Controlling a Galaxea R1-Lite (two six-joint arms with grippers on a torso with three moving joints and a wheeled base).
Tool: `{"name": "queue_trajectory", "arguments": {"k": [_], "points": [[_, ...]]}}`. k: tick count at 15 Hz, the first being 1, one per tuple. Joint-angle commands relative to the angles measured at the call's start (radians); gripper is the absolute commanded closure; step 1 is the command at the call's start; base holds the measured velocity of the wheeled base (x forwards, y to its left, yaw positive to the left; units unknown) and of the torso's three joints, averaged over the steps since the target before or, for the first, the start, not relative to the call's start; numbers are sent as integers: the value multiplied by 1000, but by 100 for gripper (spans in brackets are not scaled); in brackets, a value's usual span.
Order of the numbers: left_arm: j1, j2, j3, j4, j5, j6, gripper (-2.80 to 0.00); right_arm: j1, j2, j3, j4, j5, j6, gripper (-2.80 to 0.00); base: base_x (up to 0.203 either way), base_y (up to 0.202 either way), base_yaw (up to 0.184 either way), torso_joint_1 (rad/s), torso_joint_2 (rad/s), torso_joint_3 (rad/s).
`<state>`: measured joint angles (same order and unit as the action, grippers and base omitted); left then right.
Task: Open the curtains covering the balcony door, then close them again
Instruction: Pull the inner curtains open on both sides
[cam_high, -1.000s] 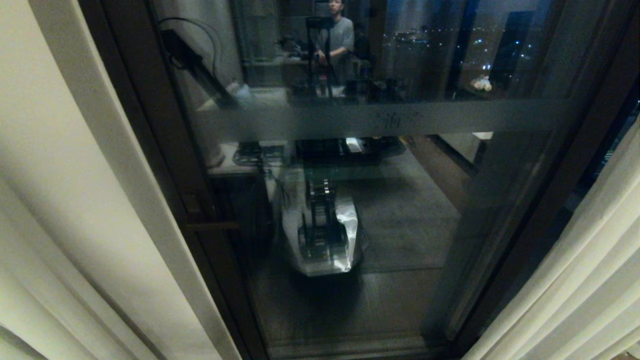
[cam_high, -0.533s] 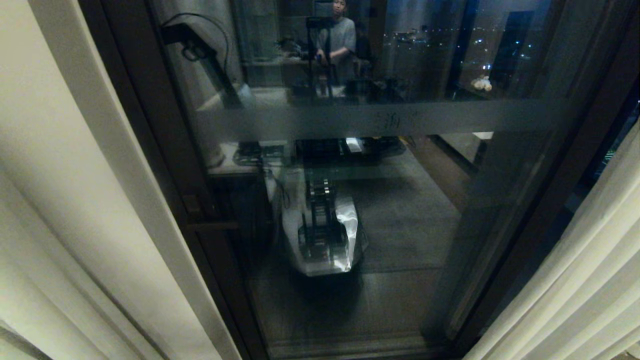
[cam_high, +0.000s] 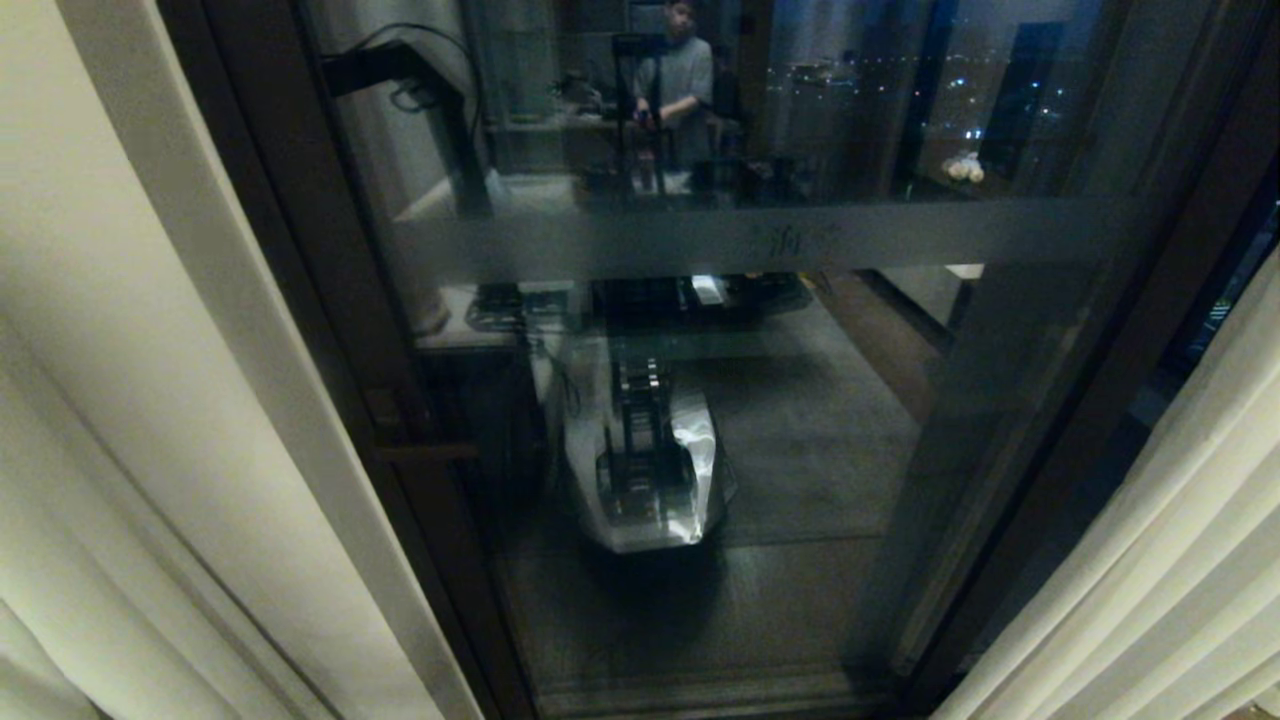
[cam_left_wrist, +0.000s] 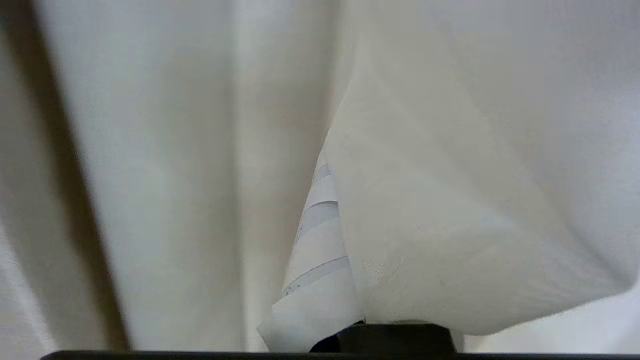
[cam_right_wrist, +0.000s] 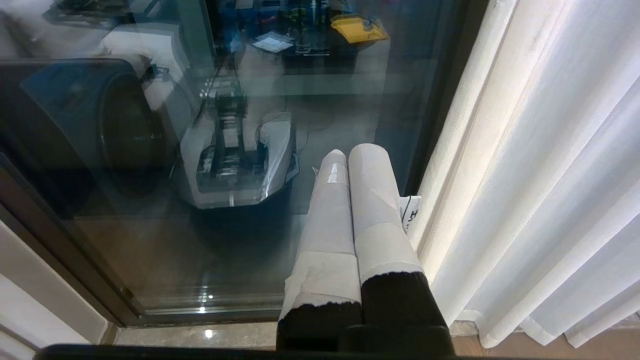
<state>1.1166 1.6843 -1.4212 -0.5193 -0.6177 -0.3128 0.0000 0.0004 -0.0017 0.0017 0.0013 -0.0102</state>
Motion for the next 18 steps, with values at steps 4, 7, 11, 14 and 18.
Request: {"name": "queue_trajectory", "arguments": {"k": [4,7,11,14,18], "points": [[-28,-62,68,-8,-4,3,-280,0,1,0,0,0,-1,0,0,0,0,0,0,0],[-28,-82,96,-7,-5,3,-280,0,1,0,0,2,-1,0,0,0,0,0,0,0],[-28,-147,188,-10,-4,4,-280,0,1,0,0,1,-1,0,0,0,0,0,0,0],[-28,-198,257,-9,-4,9,-280,0,1,0,0,0,-1,0,0,0,0,0,0,0],[-26,-283,352,-9,-3,9,-280,0,1,0,0,0,-1,0,0,0,0,0,0,0]]}}
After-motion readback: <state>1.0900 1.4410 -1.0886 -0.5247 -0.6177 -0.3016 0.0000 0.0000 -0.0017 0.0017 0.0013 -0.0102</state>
